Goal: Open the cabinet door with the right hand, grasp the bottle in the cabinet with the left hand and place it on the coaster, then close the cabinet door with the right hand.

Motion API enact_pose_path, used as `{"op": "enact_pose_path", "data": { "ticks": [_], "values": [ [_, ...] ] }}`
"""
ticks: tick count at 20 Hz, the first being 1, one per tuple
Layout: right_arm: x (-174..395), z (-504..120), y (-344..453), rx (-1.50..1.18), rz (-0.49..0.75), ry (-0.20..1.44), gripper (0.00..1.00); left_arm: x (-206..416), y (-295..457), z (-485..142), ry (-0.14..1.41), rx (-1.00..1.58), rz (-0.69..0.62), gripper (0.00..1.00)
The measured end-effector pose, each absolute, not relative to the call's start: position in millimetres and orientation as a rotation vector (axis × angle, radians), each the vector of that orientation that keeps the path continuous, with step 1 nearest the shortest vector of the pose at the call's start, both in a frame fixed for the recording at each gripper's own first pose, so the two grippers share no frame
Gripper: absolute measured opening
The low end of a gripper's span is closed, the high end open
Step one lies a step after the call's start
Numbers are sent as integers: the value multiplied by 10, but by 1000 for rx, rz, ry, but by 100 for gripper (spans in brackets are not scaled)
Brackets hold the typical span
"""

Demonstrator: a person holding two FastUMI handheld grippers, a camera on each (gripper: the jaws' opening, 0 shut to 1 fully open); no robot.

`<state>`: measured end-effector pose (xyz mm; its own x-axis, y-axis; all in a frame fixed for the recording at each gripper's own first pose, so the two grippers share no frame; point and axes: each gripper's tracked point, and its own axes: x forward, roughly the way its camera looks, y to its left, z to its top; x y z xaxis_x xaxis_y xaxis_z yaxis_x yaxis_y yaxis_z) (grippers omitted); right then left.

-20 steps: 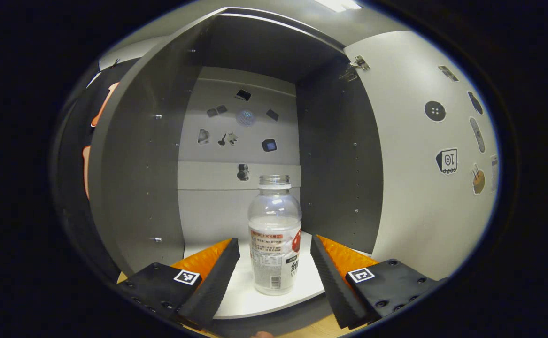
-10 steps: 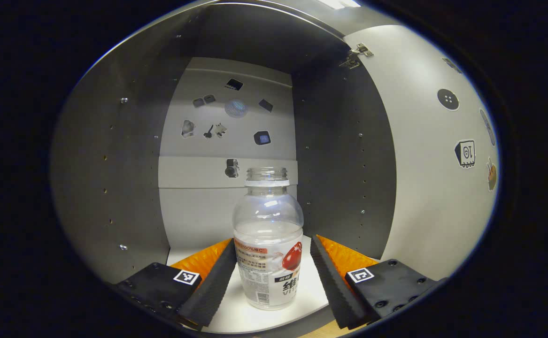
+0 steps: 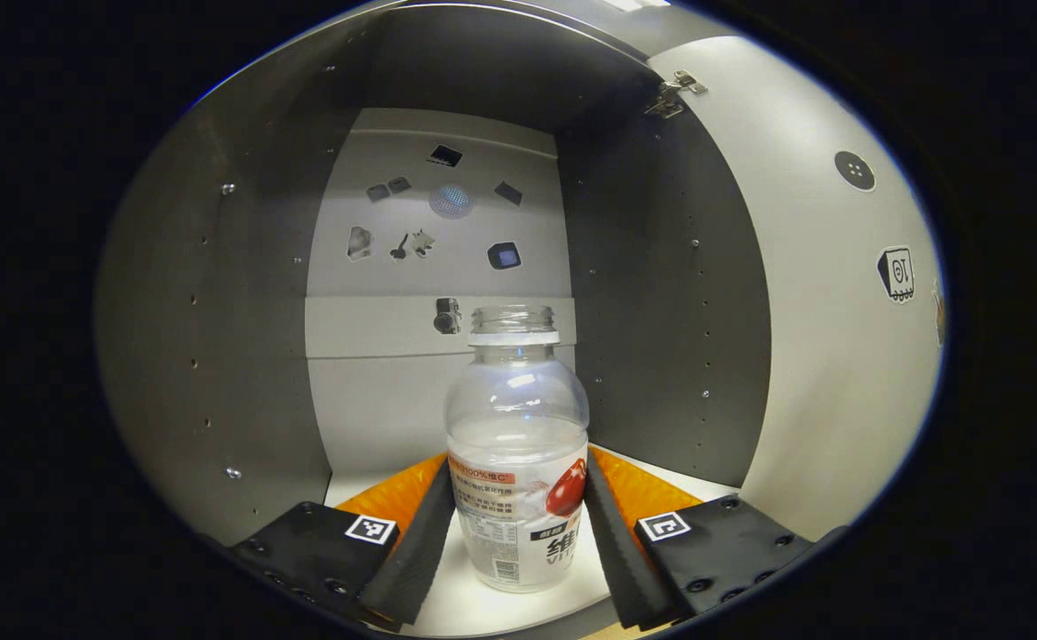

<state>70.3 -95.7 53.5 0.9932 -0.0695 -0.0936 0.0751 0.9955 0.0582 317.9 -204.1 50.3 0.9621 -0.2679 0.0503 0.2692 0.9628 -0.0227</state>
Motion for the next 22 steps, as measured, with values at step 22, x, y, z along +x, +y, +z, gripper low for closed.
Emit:
{"op": "enact_pose_path", "data": {
  "ticks": [22],
  "values": [
    [391,335,-552,-116,159,55,92,1459,-1443,429,-118,34,-165,83]
  ]
}}
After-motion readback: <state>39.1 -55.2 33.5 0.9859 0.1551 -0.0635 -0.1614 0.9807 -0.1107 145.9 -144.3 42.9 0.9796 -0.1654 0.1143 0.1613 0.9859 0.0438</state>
